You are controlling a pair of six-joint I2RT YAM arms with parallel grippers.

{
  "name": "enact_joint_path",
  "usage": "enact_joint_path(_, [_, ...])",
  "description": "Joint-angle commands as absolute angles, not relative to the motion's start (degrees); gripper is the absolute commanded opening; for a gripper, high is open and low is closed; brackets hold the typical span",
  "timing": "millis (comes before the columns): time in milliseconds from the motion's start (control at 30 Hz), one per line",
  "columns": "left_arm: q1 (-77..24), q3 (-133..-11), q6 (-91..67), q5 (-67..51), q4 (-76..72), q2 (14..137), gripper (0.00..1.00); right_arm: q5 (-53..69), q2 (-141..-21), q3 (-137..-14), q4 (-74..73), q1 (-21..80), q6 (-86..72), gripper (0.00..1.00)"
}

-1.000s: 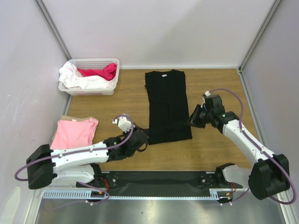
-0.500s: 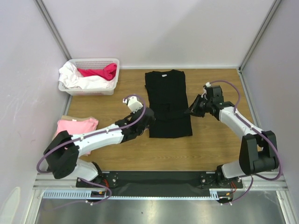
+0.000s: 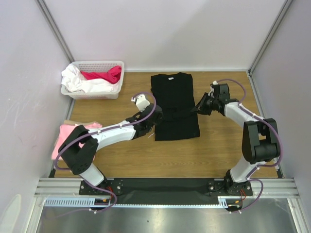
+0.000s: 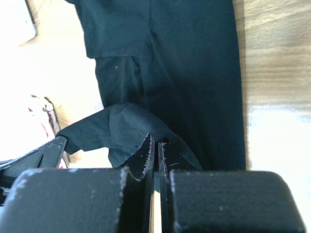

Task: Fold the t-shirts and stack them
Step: Fold the tshirt

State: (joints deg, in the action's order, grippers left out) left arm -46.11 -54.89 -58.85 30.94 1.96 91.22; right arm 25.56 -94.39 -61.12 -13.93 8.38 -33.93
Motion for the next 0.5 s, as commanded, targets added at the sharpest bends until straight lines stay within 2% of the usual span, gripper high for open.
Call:
enact_joint_path(0, [-44.3, -57.48, -57.48, 29.71, 0.44, 91.93, 0.0, 26.89, -96.5, -64.42, -10.46, 7.91, -33.13, 0.0])
enact_joint_path(467, [-39.29, -59.77, -57.13, 23.38, -2.81, 98.26, 0.0, 27.42, -105.47, -71.89, -13.36, 7.56, -31.2, 0.0])
